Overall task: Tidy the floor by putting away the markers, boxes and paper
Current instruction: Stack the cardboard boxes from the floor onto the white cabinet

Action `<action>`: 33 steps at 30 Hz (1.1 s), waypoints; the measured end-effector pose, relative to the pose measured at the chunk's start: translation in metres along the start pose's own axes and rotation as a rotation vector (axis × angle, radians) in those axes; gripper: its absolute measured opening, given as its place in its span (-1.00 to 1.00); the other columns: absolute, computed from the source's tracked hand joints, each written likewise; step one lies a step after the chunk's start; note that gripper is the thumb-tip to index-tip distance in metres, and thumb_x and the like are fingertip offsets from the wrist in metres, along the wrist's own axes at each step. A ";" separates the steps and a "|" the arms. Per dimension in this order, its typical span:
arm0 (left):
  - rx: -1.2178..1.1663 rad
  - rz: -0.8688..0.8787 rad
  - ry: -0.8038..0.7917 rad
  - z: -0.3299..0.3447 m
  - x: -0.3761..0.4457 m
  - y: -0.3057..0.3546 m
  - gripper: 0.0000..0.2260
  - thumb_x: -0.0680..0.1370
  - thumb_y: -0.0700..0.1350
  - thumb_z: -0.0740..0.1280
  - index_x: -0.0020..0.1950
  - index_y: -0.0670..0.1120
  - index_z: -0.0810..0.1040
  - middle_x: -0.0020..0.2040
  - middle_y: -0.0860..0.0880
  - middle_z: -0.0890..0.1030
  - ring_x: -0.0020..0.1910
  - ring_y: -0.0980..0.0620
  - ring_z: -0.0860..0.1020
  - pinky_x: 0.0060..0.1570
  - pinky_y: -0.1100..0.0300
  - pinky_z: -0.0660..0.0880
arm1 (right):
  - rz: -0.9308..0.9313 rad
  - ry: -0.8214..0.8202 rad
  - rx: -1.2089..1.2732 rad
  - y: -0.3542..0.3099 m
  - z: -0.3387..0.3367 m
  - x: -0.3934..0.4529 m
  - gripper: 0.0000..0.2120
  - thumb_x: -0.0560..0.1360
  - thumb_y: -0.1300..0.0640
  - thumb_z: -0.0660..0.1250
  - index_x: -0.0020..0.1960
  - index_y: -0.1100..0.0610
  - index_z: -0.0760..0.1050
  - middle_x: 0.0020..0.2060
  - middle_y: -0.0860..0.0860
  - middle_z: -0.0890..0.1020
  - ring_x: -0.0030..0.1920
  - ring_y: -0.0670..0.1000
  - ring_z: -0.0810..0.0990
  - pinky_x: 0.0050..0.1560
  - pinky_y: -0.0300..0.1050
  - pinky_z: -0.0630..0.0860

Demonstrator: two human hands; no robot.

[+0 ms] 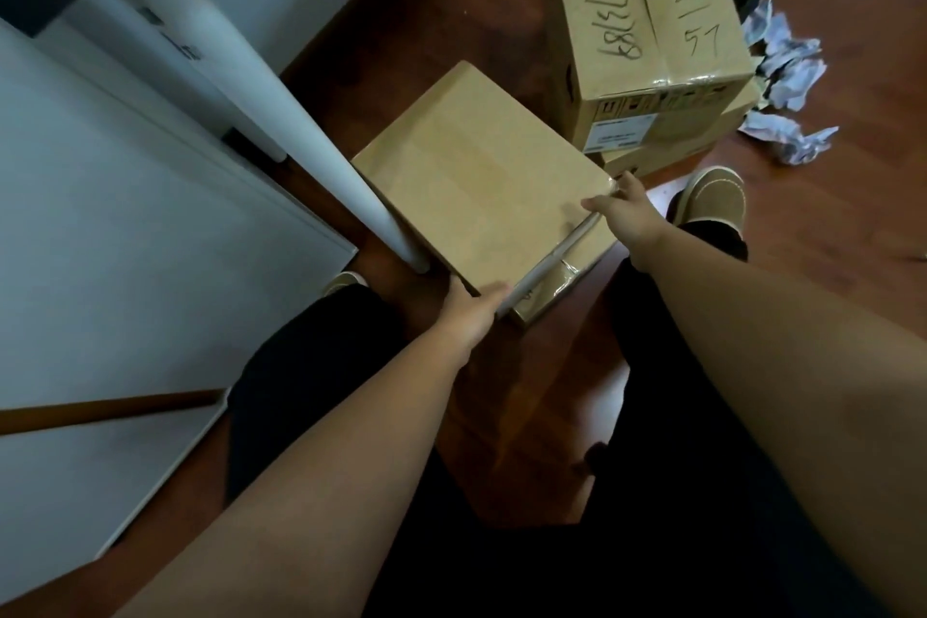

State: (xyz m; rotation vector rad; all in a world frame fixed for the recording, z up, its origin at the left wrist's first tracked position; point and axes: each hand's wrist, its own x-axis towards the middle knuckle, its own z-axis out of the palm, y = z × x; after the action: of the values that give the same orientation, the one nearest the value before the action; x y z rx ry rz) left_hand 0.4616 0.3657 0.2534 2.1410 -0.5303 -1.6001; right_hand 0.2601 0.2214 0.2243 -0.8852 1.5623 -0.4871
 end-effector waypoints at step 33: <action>-0.544 0.860 -0.038 -0.042 -0.236 0.182 -0.73 0.43 0.16 0.44 0.06 0.09 0.59 -0.10 0.01 0.74 -0.14 0.04 0.72 -0.13 0.03 0.60 | -0.996 0.538 0.451 -0.139 -0.065 -0.337 -0.51 0.46 0.28 0.41 0.25 -0.01 0.26 0.44 -0.17 0.32 0.28 -0.32 0.45 0.25 -0.09 0.53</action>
State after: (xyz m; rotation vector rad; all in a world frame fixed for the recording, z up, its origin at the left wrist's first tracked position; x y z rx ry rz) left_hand 0.4291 0.3420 0.5517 1.2183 -0.7761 -1.1067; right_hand 0.2324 0.3812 0.5567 -1.1880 1.2730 -1.8306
